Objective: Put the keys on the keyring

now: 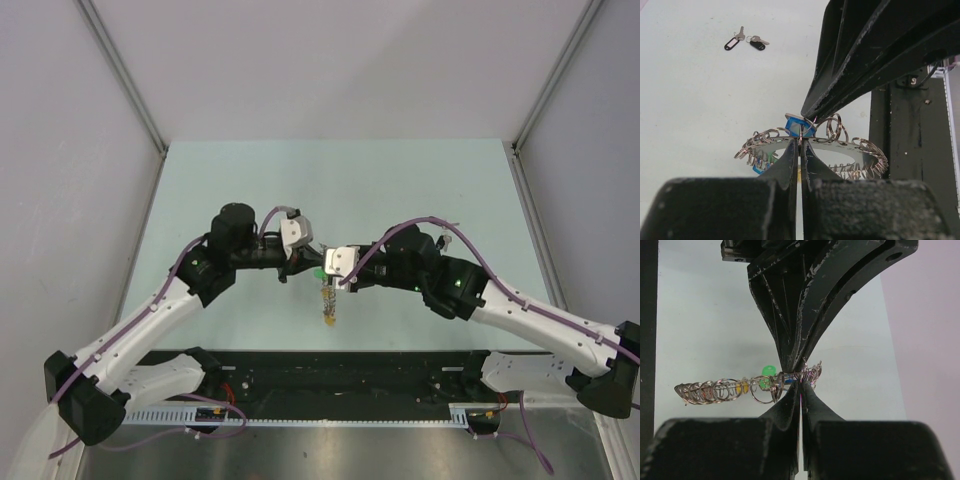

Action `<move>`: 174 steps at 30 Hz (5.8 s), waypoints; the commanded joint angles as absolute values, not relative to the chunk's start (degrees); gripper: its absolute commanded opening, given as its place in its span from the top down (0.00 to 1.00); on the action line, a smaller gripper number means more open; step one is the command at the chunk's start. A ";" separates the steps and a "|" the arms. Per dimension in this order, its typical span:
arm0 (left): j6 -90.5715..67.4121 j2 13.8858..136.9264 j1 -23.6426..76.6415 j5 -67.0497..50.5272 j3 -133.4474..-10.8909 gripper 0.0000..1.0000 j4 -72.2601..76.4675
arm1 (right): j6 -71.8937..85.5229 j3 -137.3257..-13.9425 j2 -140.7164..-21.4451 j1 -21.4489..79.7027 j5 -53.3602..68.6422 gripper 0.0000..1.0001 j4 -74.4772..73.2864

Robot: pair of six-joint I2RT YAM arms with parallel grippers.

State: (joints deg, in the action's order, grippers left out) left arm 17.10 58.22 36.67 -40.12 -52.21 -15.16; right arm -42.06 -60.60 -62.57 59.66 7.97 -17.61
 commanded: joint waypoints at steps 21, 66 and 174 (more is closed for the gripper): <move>5.36 52.12 32.34 -46.49 -46.15 1.00 7.82 | -36.74 -60.56 -62.75 54.15 18.19 1.00 -12.22; 22.50 60.99 32.08 -55.72 -53.70 0.81 -14.50 | -39.29 -61.61 -61.43 54.58 21.10 1.00 -14.59; 18.81 66.44 32.78 -55.28 -58.88 0.61 -18.80 | -36.04 -57.66 -60.56 52.12 22.15 1.00 -10.55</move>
